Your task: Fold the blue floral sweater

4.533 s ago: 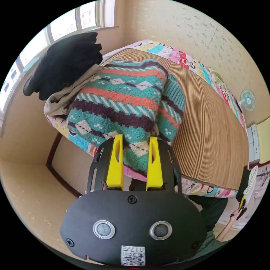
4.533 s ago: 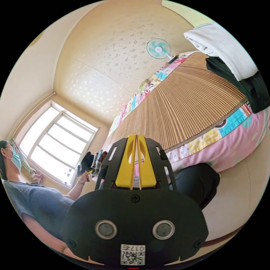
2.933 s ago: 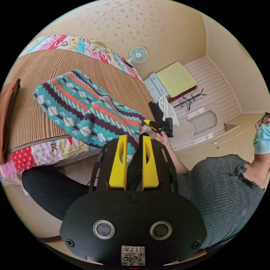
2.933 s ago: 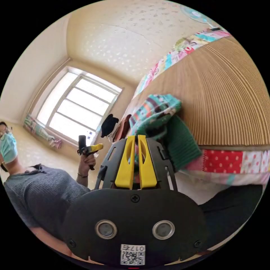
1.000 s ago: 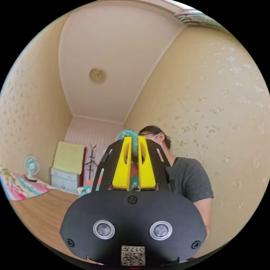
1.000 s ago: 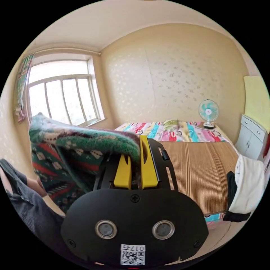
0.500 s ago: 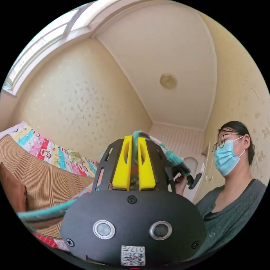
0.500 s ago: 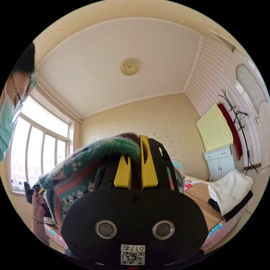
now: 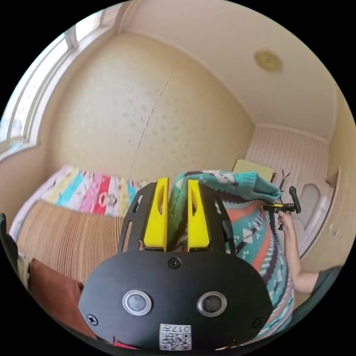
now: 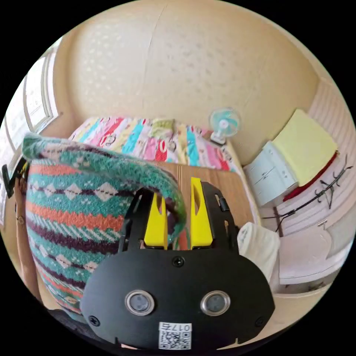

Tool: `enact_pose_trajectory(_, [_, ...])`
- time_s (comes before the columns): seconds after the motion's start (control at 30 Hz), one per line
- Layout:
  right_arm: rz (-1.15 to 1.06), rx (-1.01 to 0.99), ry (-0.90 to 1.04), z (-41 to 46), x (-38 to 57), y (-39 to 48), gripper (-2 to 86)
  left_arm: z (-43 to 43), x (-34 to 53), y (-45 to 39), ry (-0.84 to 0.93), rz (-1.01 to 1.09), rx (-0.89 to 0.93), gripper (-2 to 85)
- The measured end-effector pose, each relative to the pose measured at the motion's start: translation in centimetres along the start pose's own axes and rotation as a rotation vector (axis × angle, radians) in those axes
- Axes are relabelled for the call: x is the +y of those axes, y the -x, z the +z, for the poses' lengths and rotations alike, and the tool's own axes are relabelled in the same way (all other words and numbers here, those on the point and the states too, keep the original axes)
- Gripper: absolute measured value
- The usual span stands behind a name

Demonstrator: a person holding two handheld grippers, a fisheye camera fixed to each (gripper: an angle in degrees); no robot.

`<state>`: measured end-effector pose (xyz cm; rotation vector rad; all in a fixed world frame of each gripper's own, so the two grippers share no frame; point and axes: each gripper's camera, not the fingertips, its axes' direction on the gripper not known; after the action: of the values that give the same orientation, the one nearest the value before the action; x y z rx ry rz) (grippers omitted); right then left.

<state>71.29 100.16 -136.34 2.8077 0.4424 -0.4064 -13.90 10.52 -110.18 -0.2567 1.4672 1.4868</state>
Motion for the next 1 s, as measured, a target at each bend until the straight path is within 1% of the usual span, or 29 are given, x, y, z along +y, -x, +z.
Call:
enact_pose_trajectory(0.03, [-0.003,-0.118,0.172,8.3,-3.0,-0.1,9.3,3.9,2.0,4.3,0.062,-0.123,-0.006,8.8])
enact_pose_trajectory(0.07, [-0.036,-0.249,0.327,14.8,-2.9,0.7,9.0,5.2,3.5,5.9,0.068,-0.16,-0.005,8.7])
enact_pose_trajectory(0.1, [-0.046,-0.285,0.357,16.9,-2.1,1.2,8.9,7.2,6.9,7.7,0.062,-0.164,0.003,8.7])
enact_pose_trajectory(0.17, [-0.093,-0.234,0.29,21.7,3.5,3.7,8.7,10.5,12.5,8.5,0.105,-0.089,-0.005,8.8])
enact_pose_trajectory(0.2, [-0.129,-0.226,0.276,22.9,5.1,4.7,8.6,13.4,16.4,8.8,0.185,-0.057,-0.024,9.2])
enact_pose_trajectory(0.23, [-0.209,-0.227,0.288,26.0,8.7,6.9,8.6,16.6,20.5,8.8,0.275,-0.036,-0.031,10.0])
enact_pose_trajectory(0.27, [-0.273,-0.24,0.338,29.6,12.2,9.0,8.7,18.2,22.5,8.8,0.312,-0.027,-0.028,10.2])
enact_pose_trajectory(0.33, [-0.325,-0.247,0.382,34.6,16.9,11.7,8.8,23.7,29.4,7.3,0.419,0.014,0.002,10.8])
enact_pose_trajectory(0.37, [-0.336,-0.242,0.402,37.4,19.6,13.2,9.0,25.0,30.9,6.7,0.444,0.029,0.009,10.9])
enact_pose_trajectory(0.43, [-0.329,-0.204,0.435,41.1,22.9,14.9,9.3,29.8,35.8,3.9,0.542,0.107,-0.004,11.3])
enact_pose_trajectory(0.47, [-0.311,-0.179,0.45,43.1,24.6,15.4,9.3,31.0,36.9,3.2,0.564,0.125,-0.018,11.5])
enact_pose_trajectory(0.53, [-0.271,-0.164,0.5,46.1,27.0,15.6,8.9,36.2,42.0,1.2,0.683,0.195,-0.085,12.2])
enact_pose_trajectory(0.57, [-0.212,-0.17,0.449,46.7,28.5,15.2,8.5,37.6,43.5,1.0,0.723,0.208,-0.1,12.1])
enact_pose_trajectory(0.6, [-0.194,-0.169,0.415,46.5,29.2,14.9,8.0,40.0,46.8,1.0,0.793,0.224,-0.152,11.7])
enact_pose_trajectory(0.63, [-0.164,-0.172,0.375,46.4,30.5,14.4,7.2,39.8,49.3,0.6,0.744,0.255,-0.235,9.7])
enact_pose_trajectory(0.67, [-0.148,-0.175,0.361,46.1,31.7,14.0,6.1,38.9,50.1,0.0,0.701,0.283,-0.267,8.7])
enact_pose_trajectory(0.77, [-0.219,-0.155,0.414,44.4,34.7,14.4,4.3,34.6,54.9,-1.3,0.695,0.394,-0.321,5.9])
enact_pose_trajectory(0.83, [-0.277,-0.126,0.435,42.5,37.6,15.0,3.8,29.0,58.8,-1.4,0.699,0.445,-0.35,5.1])
enact_pose_trajectory(0.9, [-0.317,-0.104,0.434,40.0,41.3,15.3,3.4,24.2,61.1,-0.8,0.722,0.455,-0.359,5.0])
enact_pose_trajectory(1.0, [-0.38,-0.114,0.455,35.0,47.9,15.7,3.0,16.3,62.8,2.2,0.791,0.387,-0.368,5.0])
